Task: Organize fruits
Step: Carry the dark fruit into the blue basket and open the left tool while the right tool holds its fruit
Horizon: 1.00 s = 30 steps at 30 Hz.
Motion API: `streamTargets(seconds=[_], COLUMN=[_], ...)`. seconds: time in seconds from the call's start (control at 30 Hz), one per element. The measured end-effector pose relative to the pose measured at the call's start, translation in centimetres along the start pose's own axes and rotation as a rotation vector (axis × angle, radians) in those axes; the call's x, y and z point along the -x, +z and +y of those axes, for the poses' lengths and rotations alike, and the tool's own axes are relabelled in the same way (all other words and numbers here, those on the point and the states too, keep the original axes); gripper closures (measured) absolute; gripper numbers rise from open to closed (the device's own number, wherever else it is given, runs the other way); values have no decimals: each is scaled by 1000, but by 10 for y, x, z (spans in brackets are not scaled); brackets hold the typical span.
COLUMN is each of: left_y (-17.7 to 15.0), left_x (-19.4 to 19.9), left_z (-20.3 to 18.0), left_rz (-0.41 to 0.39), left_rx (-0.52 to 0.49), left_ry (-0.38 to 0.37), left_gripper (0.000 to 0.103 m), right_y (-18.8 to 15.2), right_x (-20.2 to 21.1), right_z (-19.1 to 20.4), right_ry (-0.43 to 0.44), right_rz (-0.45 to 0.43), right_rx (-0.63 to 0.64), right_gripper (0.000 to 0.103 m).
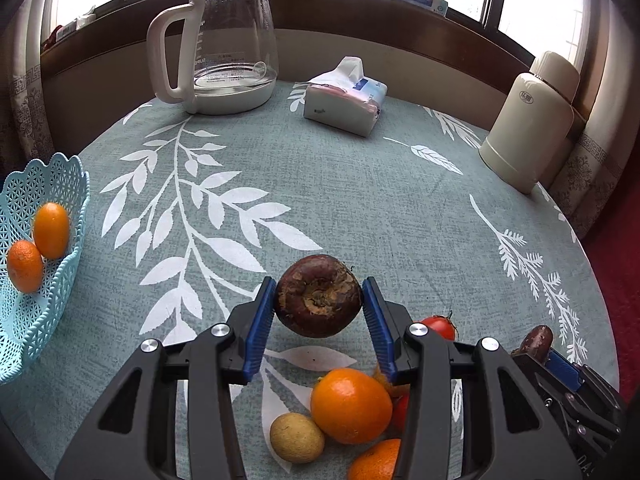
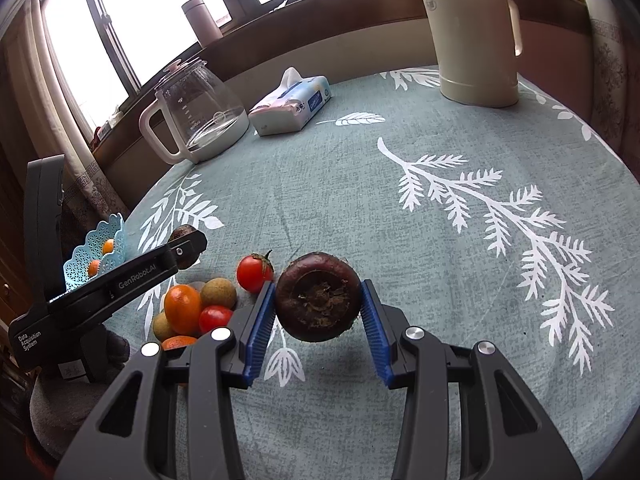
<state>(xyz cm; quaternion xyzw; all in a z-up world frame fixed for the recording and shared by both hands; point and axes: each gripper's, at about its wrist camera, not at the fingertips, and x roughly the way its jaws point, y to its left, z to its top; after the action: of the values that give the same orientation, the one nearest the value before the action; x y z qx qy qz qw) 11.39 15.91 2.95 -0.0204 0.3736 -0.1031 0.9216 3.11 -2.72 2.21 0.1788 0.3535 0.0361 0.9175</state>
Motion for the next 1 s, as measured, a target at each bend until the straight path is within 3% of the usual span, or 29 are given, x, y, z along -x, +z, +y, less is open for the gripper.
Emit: streamTargets(seconds=[1.0], left_y=[-5], left_x=[80], left_z=[47], left_rz=[-151], left_rx=[75], left_ry=[91], left_gripper=[57], right_y=[-1], right_x=[7], right_z=[4], right_ry=[8], right_rz=[-41], right_rx=[20], right_gripper=[60])
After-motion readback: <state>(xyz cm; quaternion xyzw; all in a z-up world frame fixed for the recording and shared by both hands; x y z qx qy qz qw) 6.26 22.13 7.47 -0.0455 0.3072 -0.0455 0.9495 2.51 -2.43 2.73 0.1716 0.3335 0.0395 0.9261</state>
